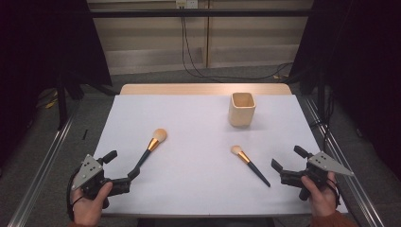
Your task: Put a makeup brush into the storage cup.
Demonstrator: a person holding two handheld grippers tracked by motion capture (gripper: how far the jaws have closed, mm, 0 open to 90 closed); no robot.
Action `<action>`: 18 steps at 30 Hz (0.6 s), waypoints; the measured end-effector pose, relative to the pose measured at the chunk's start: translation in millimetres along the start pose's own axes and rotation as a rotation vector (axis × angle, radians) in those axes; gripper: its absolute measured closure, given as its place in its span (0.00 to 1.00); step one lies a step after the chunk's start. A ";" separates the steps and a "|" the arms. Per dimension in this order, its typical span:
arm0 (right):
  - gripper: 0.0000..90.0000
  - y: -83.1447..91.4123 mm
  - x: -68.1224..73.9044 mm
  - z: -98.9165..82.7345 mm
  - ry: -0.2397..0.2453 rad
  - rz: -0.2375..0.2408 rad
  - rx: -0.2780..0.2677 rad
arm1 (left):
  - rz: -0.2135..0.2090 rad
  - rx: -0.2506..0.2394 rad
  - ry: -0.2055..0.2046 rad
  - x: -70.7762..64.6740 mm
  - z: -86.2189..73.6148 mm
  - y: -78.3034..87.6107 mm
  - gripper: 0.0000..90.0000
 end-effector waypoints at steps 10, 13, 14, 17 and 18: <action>0.00 -1.7 5.8 0.2 0.015 0.011 0.006 | 0.059 -0.021 0.070 23.2 2.9 3.6 0.04; 0.00 -1.8 6.3 0.2 0.013 0.011 0.006 | 0.084 -0.023 0.039 28.5 7.2 2.7 0.04; 0.00 -2.0 6.1 0.0 0.013 0.012 0.007 | 0.082 -0.021 0.043 30.3 8.3 2.2 0.04; 0.00 -2.9 4.5 -0.7 0.012 0.013 0.008 | 0.078 -0.006 0.027 33.6 11.1 -2.1 0.05; 0.00 -2.8 4.5 -0.7 0.011 0.013 0.009 | 0.070 -0.001 0.013 33.7 11.9 -4.0 0.06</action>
Point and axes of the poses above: each handheld gripper's, and its own axes: y roughly backward along the jaws, z roughly out of its top, x roughly to its left, the point moved 8 cm from there along -y, roughly forward along the jaws
